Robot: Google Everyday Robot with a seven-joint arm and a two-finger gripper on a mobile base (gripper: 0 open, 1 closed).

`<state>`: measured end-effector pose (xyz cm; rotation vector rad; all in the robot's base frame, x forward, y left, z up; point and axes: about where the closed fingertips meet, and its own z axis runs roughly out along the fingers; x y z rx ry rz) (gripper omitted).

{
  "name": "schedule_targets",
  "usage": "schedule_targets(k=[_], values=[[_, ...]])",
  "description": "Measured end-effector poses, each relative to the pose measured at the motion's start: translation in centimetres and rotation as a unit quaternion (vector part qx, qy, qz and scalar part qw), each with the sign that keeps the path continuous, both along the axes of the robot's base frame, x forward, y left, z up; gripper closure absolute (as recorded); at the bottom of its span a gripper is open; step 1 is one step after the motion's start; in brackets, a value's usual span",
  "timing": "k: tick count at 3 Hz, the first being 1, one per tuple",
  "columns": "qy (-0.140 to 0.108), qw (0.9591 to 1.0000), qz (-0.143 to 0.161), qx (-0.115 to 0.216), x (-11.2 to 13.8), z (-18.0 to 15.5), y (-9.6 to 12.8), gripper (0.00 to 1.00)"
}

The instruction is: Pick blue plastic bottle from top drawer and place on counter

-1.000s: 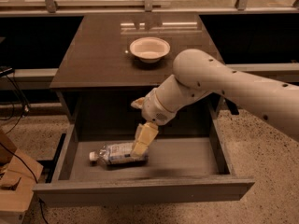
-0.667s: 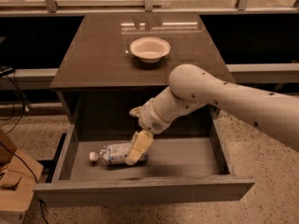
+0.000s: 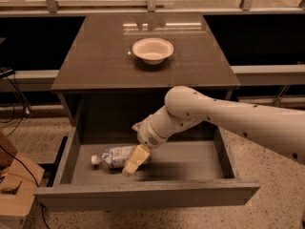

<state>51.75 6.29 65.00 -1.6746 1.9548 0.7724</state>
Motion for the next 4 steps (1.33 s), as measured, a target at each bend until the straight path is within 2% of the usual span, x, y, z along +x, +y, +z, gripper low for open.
schedule_targets(k=[1,2,3,4], values=[[0.021,0.9996,-0.014,-0.016,0.0,-2.2,0.4,0.19],[0.034,0.9984,-0.030,-0.033,-0.6,-3.4,-0.2,0.49],[0.026,0.9979,-0.045,-0.040,-0.9,-2.6,-1.1,0.74],[-0.005,0.9988,-0.042,-0.024,-0.7,2.4,-2.6,0.95]])
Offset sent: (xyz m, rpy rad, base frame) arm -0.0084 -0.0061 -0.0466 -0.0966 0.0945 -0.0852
